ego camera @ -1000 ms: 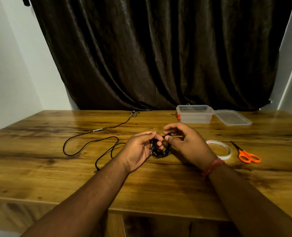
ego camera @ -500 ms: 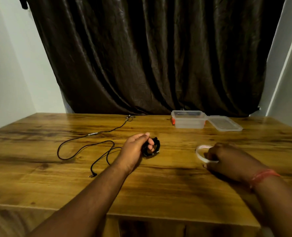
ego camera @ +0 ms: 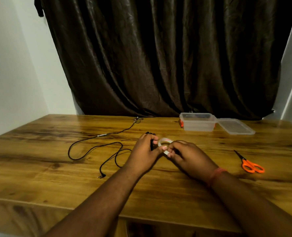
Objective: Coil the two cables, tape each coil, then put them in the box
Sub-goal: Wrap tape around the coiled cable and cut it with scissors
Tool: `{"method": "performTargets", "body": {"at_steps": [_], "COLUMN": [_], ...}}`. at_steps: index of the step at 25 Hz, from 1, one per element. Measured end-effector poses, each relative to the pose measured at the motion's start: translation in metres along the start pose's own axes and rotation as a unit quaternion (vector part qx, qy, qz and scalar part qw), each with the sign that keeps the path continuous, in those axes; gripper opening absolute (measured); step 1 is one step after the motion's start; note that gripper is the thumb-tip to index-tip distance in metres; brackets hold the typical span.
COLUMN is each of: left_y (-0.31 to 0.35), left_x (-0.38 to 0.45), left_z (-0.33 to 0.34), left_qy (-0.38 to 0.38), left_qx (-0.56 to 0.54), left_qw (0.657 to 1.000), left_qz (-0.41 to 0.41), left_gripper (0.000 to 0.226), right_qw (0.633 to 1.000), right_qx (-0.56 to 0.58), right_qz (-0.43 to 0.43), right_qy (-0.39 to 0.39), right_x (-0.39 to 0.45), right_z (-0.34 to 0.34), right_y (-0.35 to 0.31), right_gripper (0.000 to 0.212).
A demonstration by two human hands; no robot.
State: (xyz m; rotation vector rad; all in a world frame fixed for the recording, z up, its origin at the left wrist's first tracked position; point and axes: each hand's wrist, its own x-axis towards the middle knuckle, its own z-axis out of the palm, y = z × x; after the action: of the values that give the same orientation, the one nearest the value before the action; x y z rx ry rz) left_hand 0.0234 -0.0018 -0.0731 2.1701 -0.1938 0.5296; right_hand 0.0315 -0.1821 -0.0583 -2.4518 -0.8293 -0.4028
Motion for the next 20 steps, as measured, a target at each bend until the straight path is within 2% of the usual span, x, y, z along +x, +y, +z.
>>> {"method": "performTargets", "body": {"at_steps": [6,10,16,20], "left_y": [-0.008,0.001,0.004,0.004], "left_x": [0.002,-0.004,-0.005,-0.006], "left_z": [0.001,-0.005,-0.007,-0.008], "left_qy": [-0.038,-0.037,-0.040,-0.059], "left_qx": [-0.053,-0.098,-0.084,-0.159], "left_qw": [0.998,0.993,0.994,0.981], "left_qz": [-0.019,-0.054,-0.055,-0.092], "left_gripper": [0.023,0.017,0.007,0.009], "right_qw": [0.999,0.997,0.993,0.991], "right_qx": [0.046,0.072,0.109,0.125], "right_qz": [0.002,0.011,0.043,0.051], "right_qy": [0.004,0.013,0.020,0.016], "right_x": [-0.010,-0.014,-0.016,-0.016], "right_z": [-0.004,-0.008,-0.012,-0.014], "right_y": [0.009,0.009,0.010,0.012], "right_gripper": [0.005,0.007,0.011,0.012]}}
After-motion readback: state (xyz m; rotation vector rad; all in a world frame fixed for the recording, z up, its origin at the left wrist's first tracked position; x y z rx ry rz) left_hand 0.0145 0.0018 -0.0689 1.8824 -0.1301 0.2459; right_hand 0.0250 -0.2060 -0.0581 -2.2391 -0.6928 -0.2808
